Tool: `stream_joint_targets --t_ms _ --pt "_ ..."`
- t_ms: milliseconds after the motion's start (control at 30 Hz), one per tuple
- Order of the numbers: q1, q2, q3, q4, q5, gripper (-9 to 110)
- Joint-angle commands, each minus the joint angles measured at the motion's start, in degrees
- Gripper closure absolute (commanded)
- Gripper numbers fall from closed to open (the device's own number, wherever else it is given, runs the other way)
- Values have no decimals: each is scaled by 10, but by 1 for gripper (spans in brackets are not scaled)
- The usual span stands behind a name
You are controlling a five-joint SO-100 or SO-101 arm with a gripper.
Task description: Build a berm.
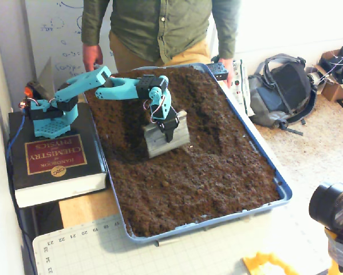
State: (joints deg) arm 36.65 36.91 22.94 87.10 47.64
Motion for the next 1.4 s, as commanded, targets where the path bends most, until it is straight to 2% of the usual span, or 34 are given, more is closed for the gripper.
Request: stream_joint_targets --t_ms 0,200,500,1367 --pt "21 45 -37 -33 60 101" --pt "54 6 -26 -94 96 101" --pt "65 -51 -26 -98 97 101" --pt "-64 -137 -29 -104 97 101"
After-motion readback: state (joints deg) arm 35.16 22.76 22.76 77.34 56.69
